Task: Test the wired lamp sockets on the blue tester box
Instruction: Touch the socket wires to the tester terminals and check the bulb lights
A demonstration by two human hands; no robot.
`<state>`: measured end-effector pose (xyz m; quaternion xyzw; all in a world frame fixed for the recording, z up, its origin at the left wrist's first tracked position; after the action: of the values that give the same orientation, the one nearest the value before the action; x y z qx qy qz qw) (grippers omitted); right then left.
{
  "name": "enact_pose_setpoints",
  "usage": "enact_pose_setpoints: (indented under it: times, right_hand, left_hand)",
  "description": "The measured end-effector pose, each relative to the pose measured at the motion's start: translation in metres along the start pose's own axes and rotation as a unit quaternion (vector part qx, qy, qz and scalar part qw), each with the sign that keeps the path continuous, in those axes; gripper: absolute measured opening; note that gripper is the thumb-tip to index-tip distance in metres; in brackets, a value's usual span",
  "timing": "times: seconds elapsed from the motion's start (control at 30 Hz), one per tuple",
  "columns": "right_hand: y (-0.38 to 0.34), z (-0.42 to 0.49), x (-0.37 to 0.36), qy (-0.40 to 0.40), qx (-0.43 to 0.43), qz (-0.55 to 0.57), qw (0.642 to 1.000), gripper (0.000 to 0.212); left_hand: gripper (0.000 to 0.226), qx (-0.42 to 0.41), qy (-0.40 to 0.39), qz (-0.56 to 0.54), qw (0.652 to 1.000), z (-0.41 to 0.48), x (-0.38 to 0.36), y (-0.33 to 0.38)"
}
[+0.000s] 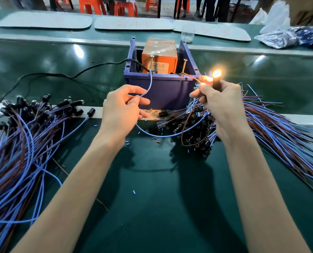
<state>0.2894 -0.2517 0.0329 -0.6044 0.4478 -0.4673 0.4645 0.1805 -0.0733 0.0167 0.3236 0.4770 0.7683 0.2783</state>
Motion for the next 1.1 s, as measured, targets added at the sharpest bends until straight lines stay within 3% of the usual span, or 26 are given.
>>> enact_pose_setpoints:
  times: [0.33,0.53,0.73,1.1]
  right_hand:
    - [-0.002,0.000,0.003,0.042,0.009,0.040,0.998,0.026]
    - [-0.003,-0.004,-0.008,-0.059,0.014,0.037,0.997,0.028]
    - [-0.002,-0.001,-0.003,-0.025,0.006,0.060,0.998,0.026]
    - [-0.001,-0.004,-0.008,-0.069,0.008,0.026,0.997,0.026]
  left_hand:
    - [0.035,0.004,0.005,-0.015,1.000,0.001,0.000,-0.001]
    - [0.033,0.009,0.007,-0.021,1.000,0.001,0.000,-0.001]
    - [0.032,0.007,0.009,-0.018,1.000,0.000,0.000,0.000]
    - [0.033,0.004,-0.002,-0.008,1.000,-0.001,0.000,0.002]
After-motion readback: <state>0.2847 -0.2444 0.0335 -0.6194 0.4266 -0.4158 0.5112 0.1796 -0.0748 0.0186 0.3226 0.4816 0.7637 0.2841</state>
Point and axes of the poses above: each hand's wrist, its own z-axis towards the middle knuckle, its own x-axis out of the back of the hand, y = z × x, the point moved 5 cm from there along z, towards the middle knuckle, and after that the axes turned 14 degrees about -x, right-handed, at the moved point
